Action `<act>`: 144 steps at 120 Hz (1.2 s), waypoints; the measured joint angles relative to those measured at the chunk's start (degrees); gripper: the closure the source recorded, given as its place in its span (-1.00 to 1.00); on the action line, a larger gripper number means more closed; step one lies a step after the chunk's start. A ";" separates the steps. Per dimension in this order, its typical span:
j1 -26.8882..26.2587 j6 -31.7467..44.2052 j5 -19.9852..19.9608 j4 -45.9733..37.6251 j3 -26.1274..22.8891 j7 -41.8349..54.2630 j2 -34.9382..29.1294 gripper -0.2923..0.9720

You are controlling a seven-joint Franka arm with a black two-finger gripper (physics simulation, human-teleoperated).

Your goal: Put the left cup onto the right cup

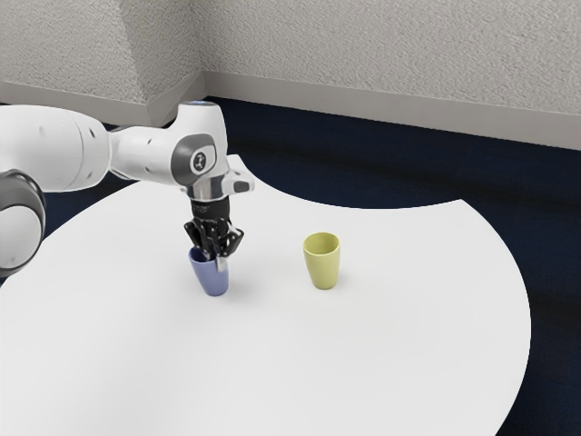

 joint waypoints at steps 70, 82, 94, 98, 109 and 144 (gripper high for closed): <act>-0.16 0.42 0.51 0.00 0.11 -1.27 0.00 0.70; -0.46 -0.01 0.63 0.00 0.22 -1.63 -0.49 0.70; -0.75 -0.71 0.90 -0.01 0.28 -2.02 -1.31 0.70; -0.83 -0.91 0.98 -0.01 0.30 -2.13 -1.54 0.70; -1.26 -1.53 1.18 -0.02 0.30 -2.42 -2.49 0.70; -4.59 -4.20 2.25 0.08 0.51 -3.48 -6.36 0.70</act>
